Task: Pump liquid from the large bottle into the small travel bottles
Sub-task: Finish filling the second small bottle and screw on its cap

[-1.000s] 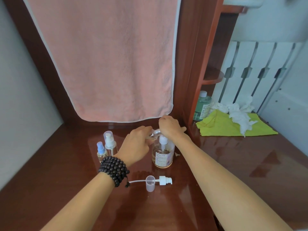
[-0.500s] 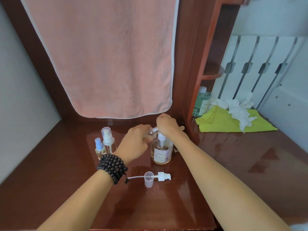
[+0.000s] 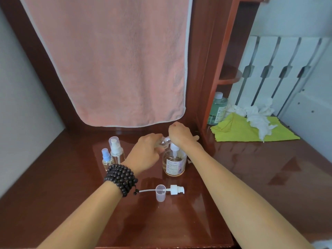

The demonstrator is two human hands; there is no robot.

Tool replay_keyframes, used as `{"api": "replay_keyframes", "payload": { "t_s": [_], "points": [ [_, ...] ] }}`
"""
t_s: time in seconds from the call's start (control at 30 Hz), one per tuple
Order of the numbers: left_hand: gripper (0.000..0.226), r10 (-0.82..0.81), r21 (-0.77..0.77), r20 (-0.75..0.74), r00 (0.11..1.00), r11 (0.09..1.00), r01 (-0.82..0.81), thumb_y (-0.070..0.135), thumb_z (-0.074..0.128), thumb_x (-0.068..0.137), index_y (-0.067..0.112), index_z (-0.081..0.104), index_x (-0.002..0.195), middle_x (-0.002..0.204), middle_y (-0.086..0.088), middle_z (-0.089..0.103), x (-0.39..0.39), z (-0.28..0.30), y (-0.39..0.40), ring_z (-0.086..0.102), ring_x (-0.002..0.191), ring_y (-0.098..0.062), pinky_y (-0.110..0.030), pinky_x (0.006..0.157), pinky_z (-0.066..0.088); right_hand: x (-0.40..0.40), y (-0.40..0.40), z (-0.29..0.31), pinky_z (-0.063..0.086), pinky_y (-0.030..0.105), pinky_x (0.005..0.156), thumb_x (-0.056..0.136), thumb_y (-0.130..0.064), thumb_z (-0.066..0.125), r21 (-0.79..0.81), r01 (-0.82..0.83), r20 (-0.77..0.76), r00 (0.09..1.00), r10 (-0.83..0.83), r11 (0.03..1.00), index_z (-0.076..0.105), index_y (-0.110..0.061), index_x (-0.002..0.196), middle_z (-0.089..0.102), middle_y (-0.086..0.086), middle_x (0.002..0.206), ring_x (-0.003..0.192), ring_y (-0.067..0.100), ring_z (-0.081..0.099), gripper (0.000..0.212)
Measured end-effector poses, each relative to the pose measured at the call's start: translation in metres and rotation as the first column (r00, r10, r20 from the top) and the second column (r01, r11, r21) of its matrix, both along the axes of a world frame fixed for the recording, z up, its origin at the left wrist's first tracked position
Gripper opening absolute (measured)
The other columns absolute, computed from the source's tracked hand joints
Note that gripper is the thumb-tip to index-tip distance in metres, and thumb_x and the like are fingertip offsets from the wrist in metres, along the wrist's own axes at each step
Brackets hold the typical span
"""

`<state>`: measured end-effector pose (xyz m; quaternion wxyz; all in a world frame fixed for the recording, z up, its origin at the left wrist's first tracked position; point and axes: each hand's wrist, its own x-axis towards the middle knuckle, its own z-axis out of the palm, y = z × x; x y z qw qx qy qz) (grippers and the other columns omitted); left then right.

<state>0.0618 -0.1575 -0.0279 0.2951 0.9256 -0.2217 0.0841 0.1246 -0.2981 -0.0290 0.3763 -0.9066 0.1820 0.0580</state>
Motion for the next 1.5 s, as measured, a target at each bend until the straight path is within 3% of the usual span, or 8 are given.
{"api": "replay_keyframes", "payload": {
  "t_s": [0.2,0.37,0.57,0.73,0.9,1.13,1.33,1.5],
  "points": [
    [0.039,0.006,-0.032,0.036,0.999,0.999,-0.004,0.014,0.062,0.093,0.006,0.057,0.131,0.125,-0.010,0.063,0.000,0.009,0.002,0.057,0.116,-0.026,-0.022,0.088,0.035,-0.013,-0.006,0.022,0.019,0.050,0.096,0.105,-0.027,0.025,-0.044,-0.039,0.105,0.994,0.043,0.998,0.056,-0.016,0.116,0.055,0.007,0.113,0.110,0.030,0.047,0.035],
    [0.038,0.022,-0.023,0.004,1.000,1.000,-0.022,0.009,0.062,0.091,0.005,0.058,0.129,0.123,-0.013,0.063,0.001,0.000,0.000,0.057,0.116,-0.030,-0.026,0.091,0.038,-0.011,-0.005,0.013,0.015,0.057,0.115,0.101,-0.013,0.027,-0.064,-0.044,0.062,0.997,0.048,0.997,0.056,-0.010,0.122,0.054,0.011,0.122,0.131,0.036,0.046,0.035],
    [0.042,0.022,-0.007,-0.017,1.000,1.000,-0.022,0.010,0.062,0.092,0.006,0.055,0.133,0.128,-0.012,0.061,-0.003,0.000,0.001,0.054,0.120,-0.028,-0.020,0.089,0.032,-0.015,-0.003,0.014,0.014,0.057,0.115,0.102,-0.015,0.025,-0.042,-0.018,0.044,0.999,0.019,0.999,0.056,-0.011,0.122,0.056,0.011,0.130,0.133,0.034,0.045,0.037],
    [0.036,0.004,-0.024,0.007,1.000,1.000,-0.004,0.010,0.062,0.092,0.004,0.058,0.127,0.124,-0.014,0.063,-0.003,0.011,0.002,0.056,0.116,-0.028,-0.019,0.085,0.032,-0.016,-0.005,0.025,0.023,0.054,0.105,0.106,-0.027,0.022,-0.071,-0.047,0.146,0.988,0.057,0.996,0.056,-0.014,0.117,0.060,0.007,0.115,0.118,0.032,0.051,0.039],
    [0.039,0.022,-0.017,-0.012,1.000,1.000,-0.022,0.008,0.062,0.091,0.004,0.057,0.129,0.126,-0.014,0.062,-0.001,0.003,0.000,0.055,0.119,-0.029,-0.020,0.089,0.033,-0.016,-0.003,0.018,0.023,0.053,0.108,0.104,-0.016,0.024,-0.072,-0.037,0.122,0.992,0.045,0.997,0.050,-0.013,0.107,0.051,0.005,0.110,0.120,0.032,0.049,0.026],
    [0.038,-0.001,0.017,-0.011,1.000,1.000,0.001,0.009,0.062,0.090,0.006,0.058,0.127,0.120,-0.013,0.063,-0.002,0.003,0.001,0.057,0.113,-0.030,-0.032,0.092,0.042,-0.022,-0.003,0.022,0.020,0.054,0.113,0.104,-0.008,0.023,-0.096,-0.093,0.053,0.994,0.099,0.991,0.057,-0.006,0.118,0.052,0.010,0.130,0.133,0.034,0.045,0.037],
    [0.042,0.018,-0.021,0.003,1.000,1.000,-0.018,0.013,0.063,0.091,0.007,0.056,0.132,0.126,-0.010,0.062,-0.001,0.008,0.003,0.055,0.118,-0.025,-0.014,0.085,0.028,-0.019,-0.004,0.031,0.020,0.056,0.112,0.108,-0.016,0.020,-0.077,-0.080,0.115,0.989,0.089,0.994,0.056,-0.008,0.126,0.055,0.010,0.129,0.130,0.035,0.047,0.041],
    [0.042,0.029,-0.018,-0.032,0.999,0.999,-0.030,0.010,0.063,0.090,0.007,0.057,0.131,0.127,-0.011,0.062,-0.001,-0.004,0.001,0.055,0.119,-0.027,-0.017,0.088,0.030,-0.016,-0.003,0.014,0.015,0.060,0.116,0.104,-0.012,0.021,-0.100,-0.068,0.049,0.996,0.074,0.993,0.055,-0.010,0.126,0.053,0.009,0.137,0.136,0.035,0.044,0.041]
  ]
}}
